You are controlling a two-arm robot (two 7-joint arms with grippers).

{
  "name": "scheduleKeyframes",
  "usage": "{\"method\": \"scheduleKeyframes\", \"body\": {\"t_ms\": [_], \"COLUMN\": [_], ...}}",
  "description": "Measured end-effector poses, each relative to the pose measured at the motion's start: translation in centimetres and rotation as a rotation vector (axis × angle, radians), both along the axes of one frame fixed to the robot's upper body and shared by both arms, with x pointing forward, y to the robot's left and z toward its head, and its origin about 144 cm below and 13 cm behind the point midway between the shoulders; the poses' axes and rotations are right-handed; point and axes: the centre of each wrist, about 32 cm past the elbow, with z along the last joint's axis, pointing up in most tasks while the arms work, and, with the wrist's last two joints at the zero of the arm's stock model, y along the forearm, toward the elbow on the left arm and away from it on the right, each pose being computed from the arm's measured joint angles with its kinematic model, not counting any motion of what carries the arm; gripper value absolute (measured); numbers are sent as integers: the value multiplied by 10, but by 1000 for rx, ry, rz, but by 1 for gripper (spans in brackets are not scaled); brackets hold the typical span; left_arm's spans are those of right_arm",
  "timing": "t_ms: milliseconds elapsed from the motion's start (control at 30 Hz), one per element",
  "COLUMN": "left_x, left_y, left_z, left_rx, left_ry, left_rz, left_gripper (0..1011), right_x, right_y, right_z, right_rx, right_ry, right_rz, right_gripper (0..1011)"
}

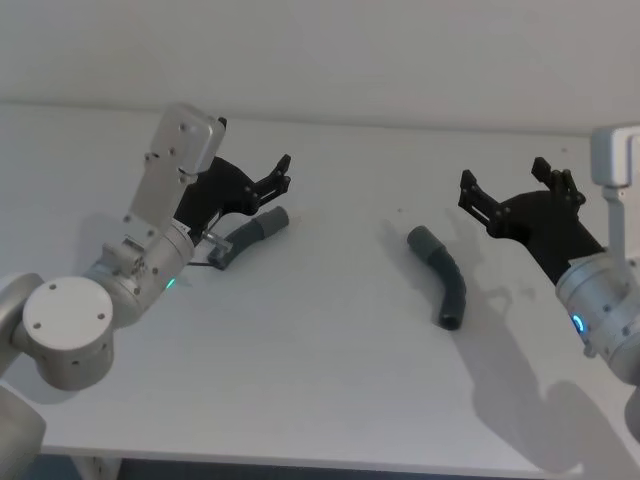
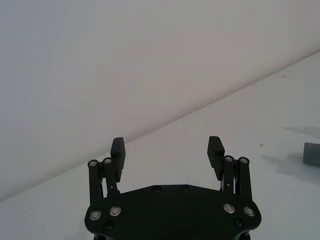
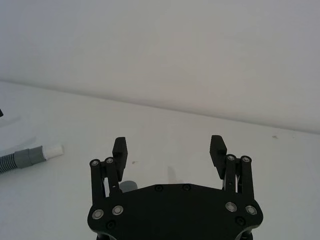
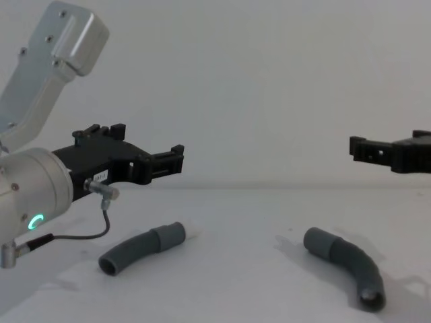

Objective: Use both hands to pick up one end of the pipe from the table, align the ends, and insert them.

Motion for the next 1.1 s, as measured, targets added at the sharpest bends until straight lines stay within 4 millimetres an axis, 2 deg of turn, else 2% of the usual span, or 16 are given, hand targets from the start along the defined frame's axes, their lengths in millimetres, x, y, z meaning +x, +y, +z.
{"method": "scheduleKeyframes", "body": {"t_ms": [600,1100], "left_x": [-2,-2], "left_y": [-2,-2], "left_z": [-2,-2], "left_rx": [-8,-8], "left_ry": [-7,-7], "left_rz": [6,6], "left_gripper": [1000,1000], "right_x": [-10,-11], "right_y": [-20,-22], "right_z": [-32,-34], "right_rx": [48,51], "right_ry": [-96,-105], "right_rz": [1,1], "right_gripper": [1004,1004]}}
